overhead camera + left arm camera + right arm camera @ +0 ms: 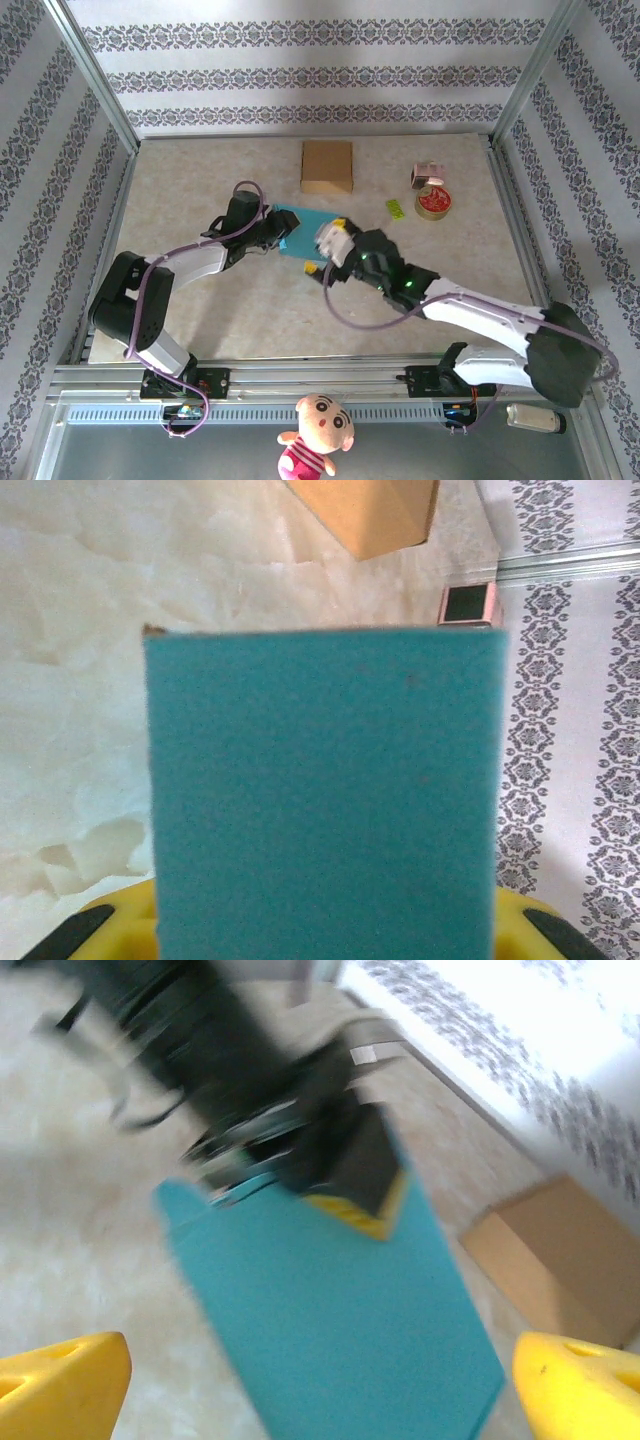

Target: Fold the paper box

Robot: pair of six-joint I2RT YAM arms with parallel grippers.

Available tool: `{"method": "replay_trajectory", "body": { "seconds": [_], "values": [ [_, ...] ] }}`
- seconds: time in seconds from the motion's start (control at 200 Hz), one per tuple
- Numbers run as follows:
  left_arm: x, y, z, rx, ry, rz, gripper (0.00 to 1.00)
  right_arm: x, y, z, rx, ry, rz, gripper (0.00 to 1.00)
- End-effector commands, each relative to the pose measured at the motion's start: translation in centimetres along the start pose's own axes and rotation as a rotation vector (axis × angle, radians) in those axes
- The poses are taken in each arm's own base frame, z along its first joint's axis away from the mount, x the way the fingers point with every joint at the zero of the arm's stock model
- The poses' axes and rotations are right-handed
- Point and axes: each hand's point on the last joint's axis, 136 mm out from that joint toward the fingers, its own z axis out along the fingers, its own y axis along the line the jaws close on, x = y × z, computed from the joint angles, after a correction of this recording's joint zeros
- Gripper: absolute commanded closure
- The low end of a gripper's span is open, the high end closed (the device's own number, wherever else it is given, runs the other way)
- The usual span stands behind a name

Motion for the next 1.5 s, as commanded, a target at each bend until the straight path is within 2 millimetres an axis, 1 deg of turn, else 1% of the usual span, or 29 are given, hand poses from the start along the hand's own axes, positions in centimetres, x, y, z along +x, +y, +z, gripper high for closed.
{"method": "replay_trajectory", "body": {
  "seconds": [0.0,0.06,0.125,0.22,0.235,0.305,0.405,0.455,0.535,0.58,0.685,0.73,0.829,0.964,1.054,1.164,1.224,1.304,1.354,1.414,1.444,1.489,1.494],
  "values": [
    [-1.1,-2.2,-1.3,0.018,-0.053,0.047,0.75,-0.3,0.6,1.7,0.077,-0.042,-0.345,0.02],
    [-1.3,-2.3,-1.7,0.008,-0.064,0.054,0.75,0.1,0.1,2.8,0.124,-0.027,-0.370,0.02],
    [-1.3,-2.4,-1.9,0.003,-0.068,0.061,0.74,1.2,-0.4,4.0,0.169,0.018,-0.425,0.02],
    [-1.2,-2.5,-2.2,0.006,-0.061,0.057,0.74,2.9,-2.3,5.4,0.307,0.100,-0.523,0.02],
    [-1.2,-2.5,-2.1,0.005,-0.059,0.057,0.74,2.7,-2.7,5.5,0.336,0.097,-0.536,0.02],
    [-1.0,-2.6,-2.2,0.006,-0.050,0.053,0.74,3.5,-3.6,6.3,0.415,0.125,-0.604,0.02],
    [-0.8,-2.7,-2.4,0.015,-0.046,0.044,0.74,4.0,-3.9,7.7,0.461,0.141,-0.680,0.03],
    [-0.9,-2.6,-2.5,0.016,-0.051,0.042,0.74,4.1,-4.1,8.2,0.483,0.145,-0.697,0.05],
    [-0.9,-2.9,-2.7,0.023,-0.055,0.043,0.74,4.1,-4.6,8.6,0.523,0.155,-0.710,0.11],
    [-0.9,-3.0,-2.8,0.025,-0.055,0.042,0.74,4.0,-4.9,8.6,0.544,0.153,-0.710,0.16],
    [-0.8,-3.1,-3.1,0.026,-0.056,0.044,0.74,3.9,-5.2,8.4,0.571,0.148,-0.713,0.32],
    [-0.9,-3.1,-3.1,0.027,-0.057,0.040,0.74,4.0,-5.2,8.2,0.572,0.147,-0.715,0.36],
    [-0.9,-3.4,-3.1,0.046,-0.055,0.029,0.71,4.2,-4.9,8.0,0.561,0.142,-0.714,0.43],
    [-1.0,-4.6,-3.3,0.101,-0.053,0.009,0.69,4.6,-4.4,7.5,0.537,0.139,-0.710,0.55],
    [-1.2,-5.2,-3.8,0.112,-0.065,0.017,0.68,4.7,-4.1,7.1,0.517,0.135,-0.701,0.57],
    [-1.6,-5.7,-4.8,0.107,-0.096,0.035,0.67,4.9,-3.5,6.7,0.470,0.124,-0.681,0.63],
    [-1.8,-5.9,-5.3,0.101,-0.112,0.047,0.61,4.7,-3.4,6.3,0.462,0.113,-0.657,0.64],
    [-2.3,-6.2,-6.1,0.112,-0.139,0.059,0.48,4.4,-3.5,5.6,0.462,0.103,-0.634,0.64],
    [-3.1,-6.6,-6.9,0.136,-0.174,0.071,0.40,4.4,-3.5,5.2,0.455,0.103,-0.625,0.65],
    [-4.1,-7.4,-8.6,0.149,-0.232,0.119,0.33,4.3,-3.3,4.6,0.426,0.106,-0.615,0.64],
    [-4.7,-7.9,-9.7,0.144,-0.264,0.169,0.30,4.4,-3.1,4.3,0.396,0.118,-0.611,0.64],
    [-5.3,-8.3,-11.3,0.096,-0.304,0.254,0.27,4.7,-2.5,3.9,0.335,0.145,-0.594,0.63],
    [-5.4,-8.3,-11.5,0.088,-0.308,0.265,0.27,4.4,-2.6,3.8,0.332,0.138,-0.587,0.63]
  ]
}}
